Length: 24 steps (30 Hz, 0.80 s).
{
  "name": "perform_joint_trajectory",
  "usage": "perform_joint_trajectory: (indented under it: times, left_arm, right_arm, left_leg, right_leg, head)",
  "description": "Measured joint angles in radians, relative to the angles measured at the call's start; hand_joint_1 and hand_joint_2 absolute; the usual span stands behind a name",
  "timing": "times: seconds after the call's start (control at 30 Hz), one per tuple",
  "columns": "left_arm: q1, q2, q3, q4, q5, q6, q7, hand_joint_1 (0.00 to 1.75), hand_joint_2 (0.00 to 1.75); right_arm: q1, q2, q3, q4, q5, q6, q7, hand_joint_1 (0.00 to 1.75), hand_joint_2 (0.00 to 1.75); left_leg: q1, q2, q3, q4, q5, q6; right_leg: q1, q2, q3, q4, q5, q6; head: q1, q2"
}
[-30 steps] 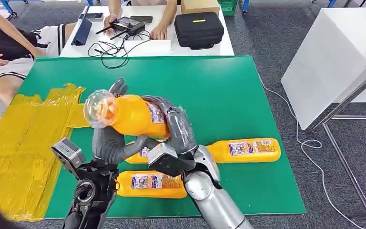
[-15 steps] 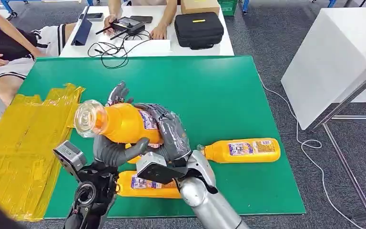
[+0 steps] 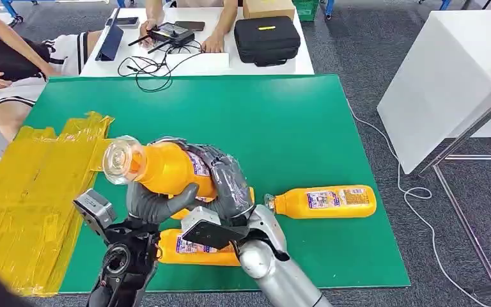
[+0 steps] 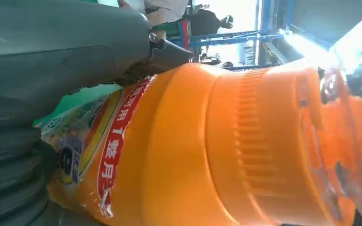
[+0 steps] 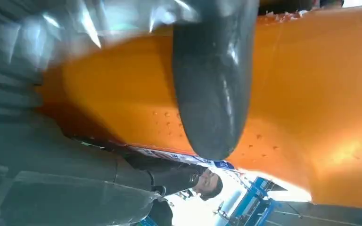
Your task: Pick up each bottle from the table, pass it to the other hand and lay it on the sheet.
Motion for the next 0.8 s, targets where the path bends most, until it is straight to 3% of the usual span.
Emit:
perform_joint_trajectory:
  times: [0.03, 0.07, 0.4, 0.63, 0.8]
  left_arm:
    - [0.000, 0.000, 0.000, 0.002, 0.001, 0.000, -0.002, 1.75, 1.75]
    - [-0.001, 0.000, 0.000, 0.004, 0.001, 0.000, -0.002, 1.75, 1.75]
    - [-0.026, 0.003, -0.003, 0.022, 0.021, 0.006, -0.004, 1.75, 1.75]
    - [-0.010, 0.021, 0.046, 0.010, 0.026, 0.062, -0.022, 1.75, 1.75]
    - [0.012, 0.028, 0.088, -0.015, -0.236, 0.341, -0.021, 1.75, 1.75]
  right_arm:
    - [0.000, 0.000, 0.000, 0.002, 0.000, -0.003, 0.000, 0.98, 1.75]
    - [0.000, 0.000, 0.000, 0.003, -0.001, -0.005, 0.000, 0.00, 1.75]
    - [-0.005, -0.021, -0.007, -0.022, -0.019, -0.043, 0.011, 0.00, 1.75]
    - [0.070, -0.107, -0.083, -0.194, 0.033, -0.134, 0.040, 0.00, 1.75]
    - [0.150, -0.154, -0.165, -0.332, 0.055, -0.152, 0.034, 0.00, 1.75]
  left_leg:
    - [0.000, 0.000, 0.000, 0.000, 0.000, 0.000]
    - [0.000, 0.000, 0.000, 0.000, 0.000, 0.000]
    - [0.000, 0.000, 0.000, 0.000, 0.000, 0.000]
    - [0.000, 0.000, 0.000, 0.000, 0.000, 0.000]
    - [0.000, -0.001, -0.001, 0.000, 0.000, 0.000]
  right_leg:
    - [0.000, 0.000, 0.000, 0.000, 0.000, 0.000]
    - [0.000, 0.000, 0.000, 0.000, 0.000, 0.000]
    - [0.000, 0.000, 0.000, 0.000, 0.000, 0.000]
    - [0.000, 0.000, 0.000, 0.000, 0.000, 0.000]
    - [0.000, 0.000, 0.000, 0.000, 0.000, 0.000]
  head:
    - [0.000, 0.000]
    - [0.000, 0.000]
    - [0.000, 0.000]
    - [0.000, 0.000]
    - [0.000, 0.000]
